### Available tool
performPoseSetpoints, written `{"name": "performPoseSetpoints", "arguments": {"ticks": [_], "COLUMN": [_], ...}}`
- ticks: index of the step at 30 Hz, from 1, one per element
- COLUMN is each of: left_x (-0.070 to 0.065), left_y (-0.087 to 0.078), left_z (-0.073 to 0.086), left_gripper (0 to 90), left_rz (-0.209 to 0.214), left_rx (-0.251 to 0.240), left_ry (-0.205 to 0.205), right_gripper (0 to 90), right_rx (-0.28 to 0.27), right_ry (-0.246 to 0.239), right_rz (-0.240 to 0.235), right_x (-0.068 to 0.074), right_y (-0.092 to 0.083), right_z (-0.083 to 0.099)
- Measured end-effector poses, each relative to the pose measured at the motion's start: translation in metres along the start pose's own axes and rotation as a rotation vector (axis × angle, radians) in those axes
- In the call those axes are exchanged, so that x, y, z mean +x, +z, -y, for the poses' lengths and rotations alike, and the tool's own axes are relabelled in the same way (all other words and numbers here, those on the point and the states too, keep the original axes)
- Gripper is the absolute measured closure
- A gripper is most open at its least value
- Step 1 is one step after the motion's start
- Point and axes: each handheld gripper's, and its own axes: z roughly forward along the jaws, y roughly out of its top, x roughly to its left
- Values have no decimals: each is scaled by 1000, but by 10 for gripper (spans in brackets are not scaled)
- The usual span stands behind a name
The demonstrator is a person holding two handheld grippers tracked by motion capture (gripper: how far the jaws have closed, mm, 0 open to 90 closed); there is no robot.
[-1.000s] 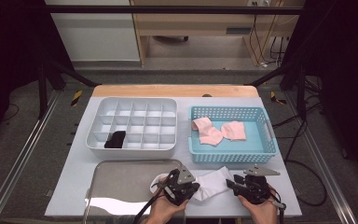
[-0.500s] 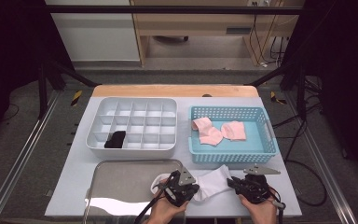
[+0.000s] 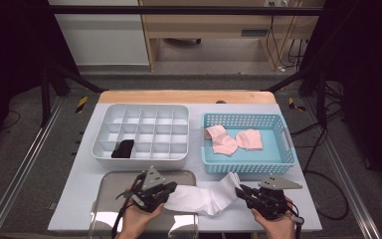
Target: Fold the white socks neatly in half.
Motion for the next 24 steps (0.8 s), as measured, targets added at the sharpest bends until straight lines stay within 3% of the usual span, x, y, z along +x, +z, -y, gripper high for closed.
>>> {"name": "performPoseSetpoints", "arguments": {"ticks": [4,7,17,22,24], "left_x": [17,19,4,1,0], "left_y": [-6,-6,1,6,7], "left_z": [24,29,31,32,32], "left_gripper": [883,891,892,893,893], "left_rz": [-35,-33,-9,-5,-9], "left_rx": [24,29,43,53,54], "left_ry": [-49,-61,-33,-23,-20], "right_gripper": [773,773,773,774,774], "right_rx": [14,19,43,55,76], "right_ry": [-22,-35,-91,-135,-161], "right_rz": [-33,-59,-118,-155,-179], "right_x": [11,19,52,76,90], "right_y": [4,8,28,51,68], "right_z": [-8,-13,-32,-40,-41]}}
